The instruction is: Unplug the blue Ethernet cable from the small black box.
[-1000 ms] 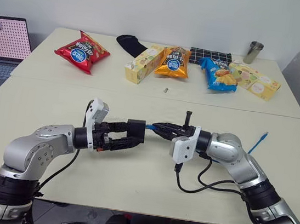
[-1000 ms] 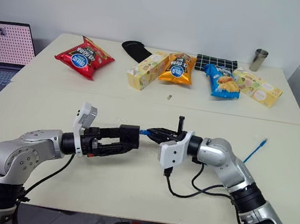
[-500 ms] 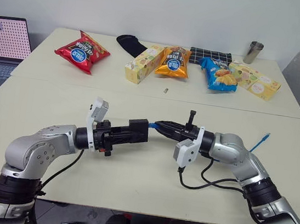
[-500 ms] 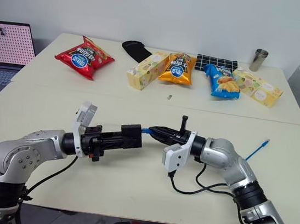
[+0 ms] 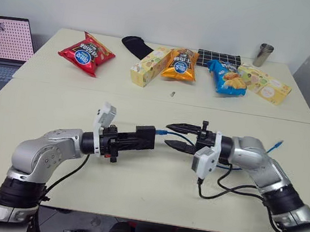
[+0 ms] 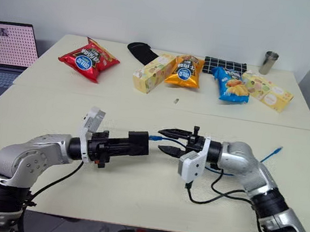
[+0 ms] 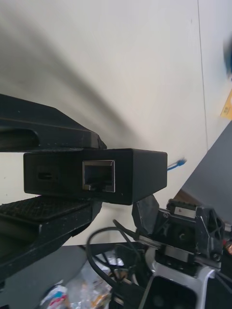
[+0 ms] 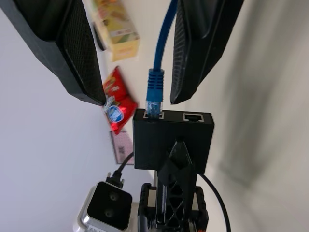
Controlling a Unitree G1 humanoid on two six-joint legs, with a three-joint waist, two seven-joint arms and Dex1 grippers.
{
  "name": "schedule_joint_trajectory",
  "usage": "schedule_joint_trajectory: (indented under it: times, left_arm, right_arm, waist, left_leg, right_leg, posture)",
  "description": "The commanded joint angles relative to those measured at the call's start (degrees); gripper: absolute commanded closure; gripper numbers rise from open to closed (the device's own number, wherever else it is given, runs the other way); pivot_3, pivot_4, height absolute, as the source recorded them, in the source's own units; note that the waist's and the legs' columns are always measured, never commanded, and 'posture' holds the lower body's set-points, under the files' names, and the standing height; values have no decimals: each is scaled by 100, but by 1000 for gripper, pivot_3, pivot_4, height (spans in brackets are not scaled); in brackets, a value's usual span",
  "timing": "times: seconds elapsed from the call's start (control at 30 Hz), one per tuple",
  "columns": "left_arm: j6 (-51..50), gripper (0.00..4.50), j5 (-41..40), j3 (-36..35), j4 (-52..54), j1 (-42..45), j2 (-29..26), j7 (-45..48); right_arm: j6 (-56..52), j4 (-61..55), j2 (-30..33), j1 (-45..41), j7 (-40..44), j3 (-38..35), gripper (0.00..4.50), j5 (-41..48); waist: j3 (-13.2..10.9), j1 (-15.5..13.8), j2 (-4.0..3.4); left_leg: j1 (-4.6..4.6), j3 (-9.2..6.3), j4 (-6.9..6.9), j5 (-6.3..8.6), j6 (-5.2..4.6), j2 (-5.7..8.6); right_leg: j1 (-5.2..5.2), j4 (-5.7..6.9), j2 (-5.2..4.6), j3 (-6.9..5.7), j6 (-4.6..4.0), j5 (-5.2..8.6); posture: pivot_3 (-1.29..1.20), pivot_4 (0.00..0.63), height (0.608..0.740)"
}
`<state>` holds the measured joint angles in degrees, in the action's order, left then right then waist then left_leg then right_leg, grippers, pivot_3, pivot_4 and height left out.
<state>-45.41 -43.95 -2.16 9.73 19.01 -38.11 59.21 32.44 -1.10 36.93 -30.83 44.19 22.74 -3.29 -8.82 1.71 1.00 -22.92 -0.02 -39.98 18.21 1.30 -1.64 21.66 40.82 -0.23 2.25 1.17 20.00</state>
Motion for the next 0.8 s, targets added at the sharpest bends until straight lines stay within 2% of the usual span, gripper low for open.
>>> schedule_joint_trajectory:
  times: [0.03,0.17,0.23,0.43,0.8]
  left_arm:
    - [533,3700,385,296,-76,100,-53,434]
    - [877,3700,584,504,-241,231,63,757]
    - [989,3700,567,497,-301,276,146,872]
    - [922,3700,537,492,-380,418,153,1102]
    - [1012,3700,612,544,-226,308,146,1262]
  right_arm:
    - [-2447,-1343,350,311,661,-243,2372,1695]
    - [-5260,-2183,308,405,296,-740,2372,4003]
    - [-5976,-2275,252,355,198,-892,2372,4505]
    - [-7030,-2311,79,336,196,-1032,2372,4960]
    - [-7334,-1834,-325,176,355,-1091,2372,4618]
  waist:
    - [0,-3,-1]
    - [-1,-4,-1]
    - [0,-5,0]
    - [-1,-5,0]
    - [-1,-1,0]
  left_leg:
    - [1,-1,0,0,0,-1]
    - [0,-2,0,0,-1,-1]
    - [0,-4,0,0,-1,-1]
    - [-3,-4,0,1,-3,3]
    - [-3,-3,1,2,-3,3]
  right_leg:
    - [0,2,0,0,0,0]
    - [0,1,0,-1,0,0]
    - [-1,1,0,-2,0,0]
    - [-2,-6,0,-1,0,0]
    - [0,-6,0,0,0,0]
  posture:
    - [0,150,740]
    - [0,150,740]
    - [0,150,740]
    - [0,150,740]
    - [0,150,740]
